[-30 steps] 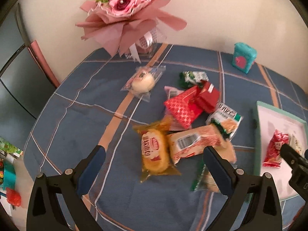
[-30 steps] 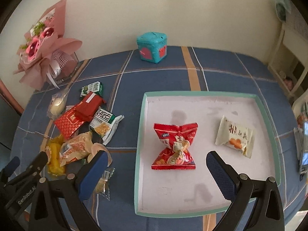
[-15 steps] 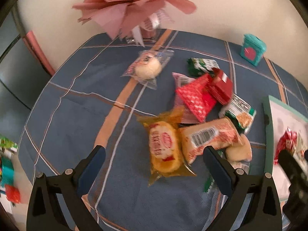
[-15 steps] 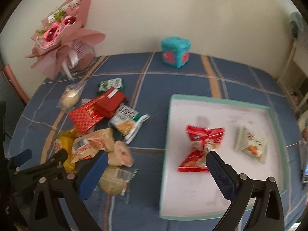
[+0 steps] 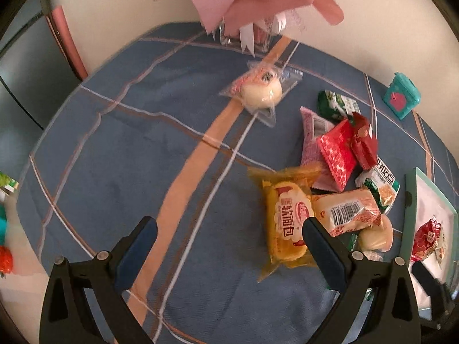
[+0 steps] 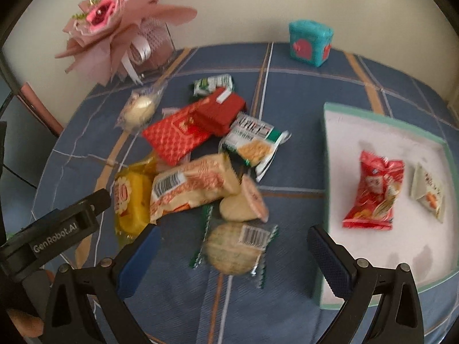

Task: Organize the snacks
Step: 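Grasp the yellow bread bag with the left tool while the right tool grasps the green-edged cookie pack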

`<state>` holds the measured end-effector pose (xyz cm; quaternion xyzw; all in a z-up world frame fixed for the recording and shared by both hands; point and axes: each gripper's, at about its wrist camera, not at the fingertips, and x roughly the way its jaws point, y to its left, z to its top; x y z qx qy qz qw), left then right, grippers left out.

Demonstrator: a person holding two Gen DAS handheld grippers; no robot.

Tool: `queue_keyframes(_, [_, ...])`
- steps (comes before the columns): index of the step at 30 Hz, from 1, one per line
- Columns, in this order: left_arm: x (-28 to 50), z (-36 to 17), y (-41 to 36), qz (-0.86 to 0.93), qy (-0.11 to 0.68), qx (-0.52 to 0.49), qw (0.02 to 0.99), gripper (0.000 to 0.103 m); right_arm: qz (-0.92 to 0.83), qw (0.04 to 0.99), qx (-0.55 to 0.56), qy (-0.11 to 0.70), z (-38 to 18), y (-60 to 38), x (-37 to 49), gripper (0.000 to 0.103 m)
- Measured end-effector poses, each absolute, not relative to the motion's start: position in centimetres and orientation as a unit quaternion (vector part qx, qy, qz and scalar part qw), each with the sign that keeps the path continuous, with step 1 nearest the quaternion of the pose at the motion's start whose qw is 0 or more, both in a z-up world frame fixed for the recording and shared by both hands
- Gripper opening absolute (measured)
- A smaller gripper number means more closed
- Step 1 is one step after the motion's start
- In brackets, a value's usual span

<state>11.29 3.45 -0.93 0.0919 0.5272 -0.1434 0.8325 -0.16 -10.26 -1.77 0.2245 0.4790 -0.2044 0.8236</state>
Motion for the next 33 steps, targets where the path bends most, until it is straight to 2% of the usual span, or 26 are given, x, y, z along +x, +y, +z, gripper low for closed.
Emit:
queue_keyframes(7, [11.6, -2.3, 2.4, -0.157, 0.546, 0.079, 0.819, 0.101, -0.210, 0.794, 0.240, 0.518, -4.5, -10.4, 0.5, 0.102])
queue_keyframes(15, [12.3, -4.0, 0.8, -0.162, 0.558, 0.086, 0.809, 0.099, -0.213, 0.772, 0.249, 0.544, -6.5, -10.9, 0.8, 0.097])
queue_keyframes(20, [12.6, -4.7, 0.5, -0.169, 0.570, 0.081, 0.800, 0.082, -0.217, 0.766, 0.248, 0.552, -7.1, -11.0, 0.5, 0.090])
queue_keyframes(22, [12.6, -4.7, 0.4, -0.172, 0.571, 0.081, 0.799, 0.075, -0.216, 0.769, 0.247, 0.549, -7.0, -11.0, 0.4, 0.084])
queue_keyframes(26, [12.7, -4.7, 0.2, -0.185, 0.578, 0.072, 0.792, 0.053, -0.211, 0.775, 0.250, 0.541, -6.6, -10.9, 0.3, 0.064])
queue_keyframes(28, [12.7, -4.7, -0.1, -0.188, 0.578, 0.072, 0.791, 0.045, -0.210, 0.776, 0.253, 0.539, -6.5, -11.0, 0.1, 0.062])
queue_keyframes(33, [12.3, -4.4, -1.0, -0.187, 0.576, 0.076, 0.792, 0.042, -0.206, 0.777, 0.262, 0.534, -6.5, -11.6, -0.3, 0.058])
